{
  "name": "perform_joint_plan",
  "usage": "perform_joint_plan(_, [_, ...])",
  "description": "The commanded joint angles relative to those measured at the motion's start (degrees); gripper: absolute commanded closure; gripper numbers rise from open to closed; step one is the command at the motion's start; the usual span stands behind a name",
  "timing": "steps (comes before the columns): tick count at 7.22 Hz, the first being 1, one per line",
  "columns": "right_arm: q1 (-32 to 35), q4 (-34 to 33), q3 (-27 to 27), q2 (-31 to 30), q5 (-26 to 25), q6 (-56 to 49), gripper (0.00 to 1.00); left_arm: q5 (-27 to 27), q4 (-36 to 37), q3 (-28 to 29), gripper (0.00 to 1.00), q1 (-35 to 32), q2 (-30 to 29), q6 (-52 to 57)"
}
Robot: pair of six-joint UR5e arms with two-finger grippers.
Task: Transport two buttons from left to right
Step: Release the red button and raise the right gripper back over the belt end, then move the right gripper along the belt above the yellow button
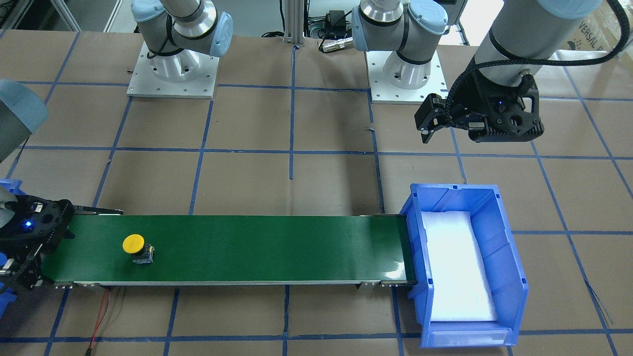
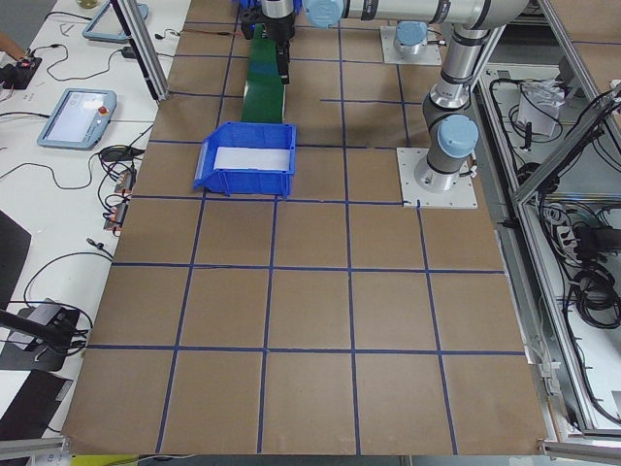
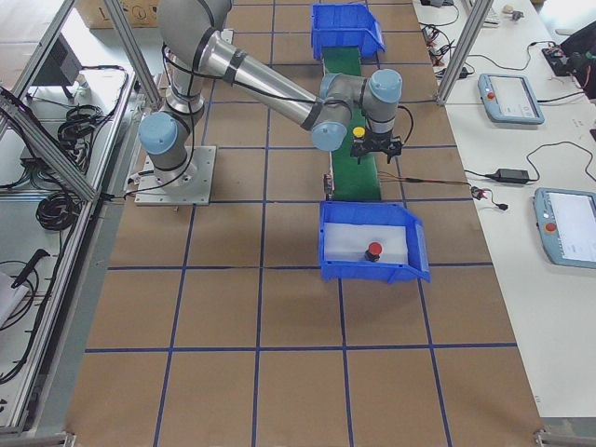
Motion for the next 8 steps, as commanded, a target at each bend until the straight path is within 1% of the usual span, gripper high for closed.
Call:
perform_joint_plan(1, [0.09,-0.03,0.01,0.27,0.32,0.01,0.0,0.03,-0.03,0.0,0.0,0.0,0.03,0.02])
perform_joint_plan(4, [0.96,0.5,0.88,0.62,-0.38,0.63,0.0,0.03,-0.03,0.0,0.0,0.0,0.03,0.02])
perform_joint_plan(6, [3.24,0.5,0.97,1.23,-0.64,1.06,0.0,-0.06,-0.03,0.0,0.0,0.0,0.03,0.02])
perform_joint_plan(7, [3.77,0.33,1.06,1.41,-2.56,0.89,0.0,-0.06,-0.03,0.0,0.0,0.0,0.03,0.02])
perform_joint_plan(8, [4.04,0.24,0.97,1.59,-2.67,0.98,0.0,-0.06,-0.03,-0.09,0.0,0.0,0.12,0.02])
